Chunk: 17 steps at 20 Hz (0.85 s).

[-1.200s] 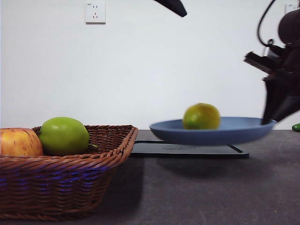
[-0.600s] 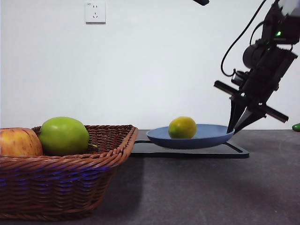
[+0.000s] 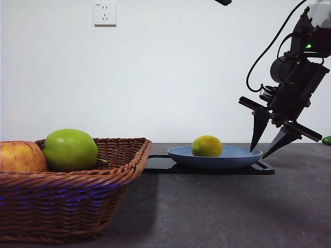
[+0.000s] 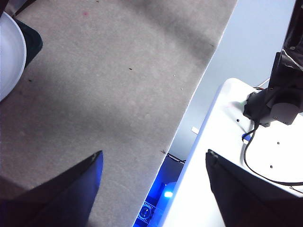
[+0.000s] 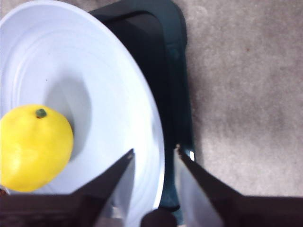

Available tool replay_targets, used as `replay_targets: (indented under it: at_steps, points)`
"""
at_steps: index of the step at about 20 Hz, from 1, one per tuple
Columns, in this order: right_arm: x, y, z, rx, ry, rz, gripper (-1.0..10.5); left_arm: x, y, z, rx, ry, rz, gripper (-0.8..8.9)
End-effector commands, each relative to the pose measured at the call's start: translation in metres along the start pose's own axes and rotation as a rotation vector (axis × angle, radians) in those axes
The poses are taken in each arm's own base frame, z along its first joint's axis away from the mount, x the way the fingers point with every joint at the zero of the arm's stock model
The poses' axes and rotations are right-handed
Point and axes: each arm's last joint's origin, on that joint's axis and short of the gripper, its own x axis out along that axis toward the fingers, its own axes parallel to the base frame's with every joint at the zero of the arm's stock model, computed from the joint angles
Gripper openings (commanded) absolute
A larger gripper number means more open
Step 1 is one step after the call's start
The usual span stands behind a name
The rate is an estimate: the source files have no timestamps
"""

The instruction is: Take the lemon from the basket,put the lemon in the plate,hand out the plate

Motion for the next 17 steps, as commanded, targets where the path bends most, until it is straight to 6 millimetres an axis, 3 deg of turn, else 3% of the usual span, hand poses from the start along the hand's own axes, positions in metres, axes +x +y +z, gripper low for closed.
replay_targets:
  at_steps: [1,3,7,10,13,17]
  points:
    - [-0.001,0.002,0.003,-0.013,0.009,0.000,1.8,0.002,-0.003,0.005,0.009,-0.020,0.020,3.74]
    - [-0.010,0.002,-0.002,-0.047,0.037,-0.012,1.8,0.002,-0.001,0.006,0.039,-0.031,0.077,3.40]
    - [-0.045,0.012,-0.021,-0.122,0.129,-0.104,1.1,0.000,0.012,0.010,0.162,-0.055,0.203,1.25]
    - [-0.071,0.037,-0.039,-0.196,0.151,-0.095,0.0,-0.004,0.034,0.013,0.206,-0.062,0.268,0.03]
    - [-0.101,0.076,-0.063,-0.329,0.060,-0.149,0.0,-0.013,0.070,0.011,0.122,-0.048,0.333,0.06]
    - [-0.139,0.124,-0.116,-0.513,-0.247,-0.212,0.0,-0.034,0.129,0.001,-0.045,-0.048,0.409,0.06]
